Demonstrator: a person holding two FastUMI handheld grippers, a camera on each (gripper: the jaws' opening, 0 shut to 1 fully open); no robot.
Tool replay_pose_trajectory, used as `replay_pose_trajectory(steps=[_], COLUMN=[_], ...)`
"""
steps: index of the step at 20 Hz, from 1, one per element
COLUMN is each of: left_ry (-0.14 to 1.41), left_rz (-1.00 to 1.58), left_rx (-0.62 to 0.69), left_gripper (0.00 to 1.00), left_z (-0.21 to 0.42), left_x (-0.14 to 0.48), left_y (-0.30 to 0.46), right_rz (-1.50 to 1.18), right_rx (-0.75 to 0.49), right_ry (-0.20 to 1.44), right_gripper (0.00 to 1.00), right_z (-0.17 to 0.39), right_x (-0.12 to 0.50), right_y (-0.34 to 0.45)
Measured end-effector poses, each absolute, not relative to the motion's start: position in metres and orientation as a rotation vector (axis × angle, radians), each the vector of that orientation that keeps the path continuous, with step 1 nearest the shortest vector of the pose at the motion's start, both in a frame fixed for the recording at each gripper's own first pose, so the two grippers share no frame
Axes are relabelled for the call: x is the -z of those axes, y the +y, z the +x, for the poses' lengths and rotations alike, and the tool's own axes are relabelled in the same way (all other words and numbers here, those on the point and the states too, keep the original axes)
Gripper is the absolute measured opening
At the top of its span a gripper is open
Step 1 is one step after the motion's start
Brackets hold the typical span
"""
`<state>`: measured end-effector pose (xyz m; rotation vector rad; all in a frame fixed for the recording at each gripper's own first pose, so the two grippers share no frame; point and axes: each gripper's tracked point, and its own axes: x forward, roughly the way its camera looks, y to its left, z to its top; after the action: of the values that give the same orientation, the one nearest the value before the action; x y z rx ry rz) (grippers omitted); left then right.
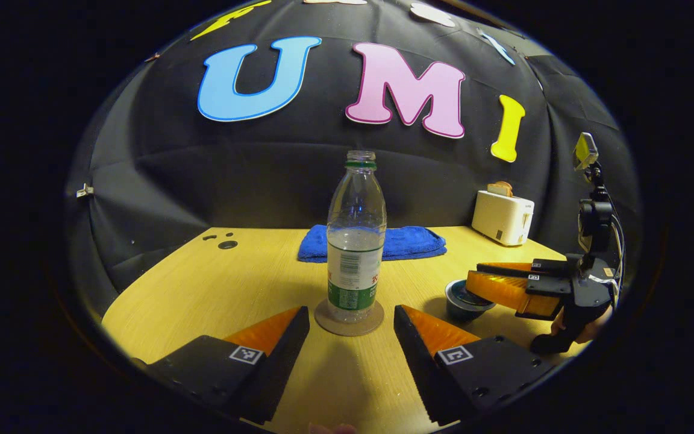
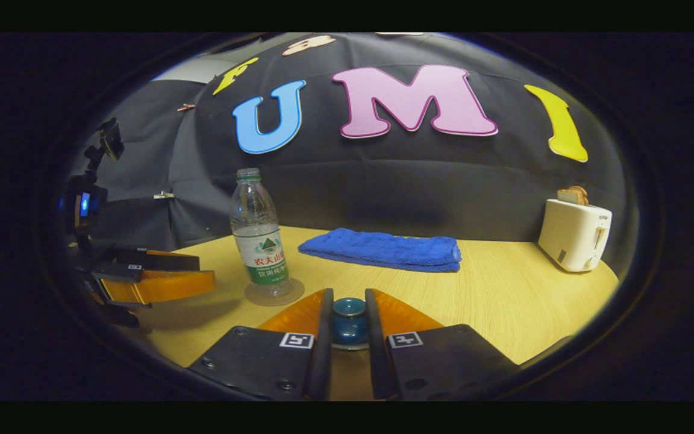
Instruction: Open the teacup lid with one hand, grasp the water bottle and pour water into the teacup with the other hand; after pouring, place the water bottle on the coaster and then close the teacup lid.
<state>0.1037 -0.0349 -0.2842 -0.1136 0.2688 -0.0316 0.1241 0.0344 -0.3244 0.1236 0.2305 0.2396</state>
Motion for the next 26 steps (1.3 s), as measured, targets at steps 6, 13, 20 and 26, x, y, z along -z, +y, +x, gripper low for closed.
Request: replay_pose_trajectory(steps=[6,13,20,26], left_ry=[0.257,0.249,0.224,0.181], left_rz=[-0.095,-0.078,-0.119,-0.076], left_rx=[0.026,0.031,-0.018,-0.052], left_gripper=[0.89,0.89,0.89,0.89], left_z=[0.105,0.102,0.087,0.057], left_x=[0.277,0.27,0.237,0.163], left_y=[-0.033,-0.035,-0.031,-0.031], right_rz=[0.105,0.11,0.119,0.092], right_rx=[-0.228,-0.208,-0.168,-0.14], right_ry=[0.257,0.276,0.167,0.126], right_gripper=[0.3,0.48,0.96,1.0], right_z=[0.127,0.127,0.101,0.064], right_x=[0.331,0.333,0.262,0.166], right_y=[0.035,0.03,0.022,0.013])
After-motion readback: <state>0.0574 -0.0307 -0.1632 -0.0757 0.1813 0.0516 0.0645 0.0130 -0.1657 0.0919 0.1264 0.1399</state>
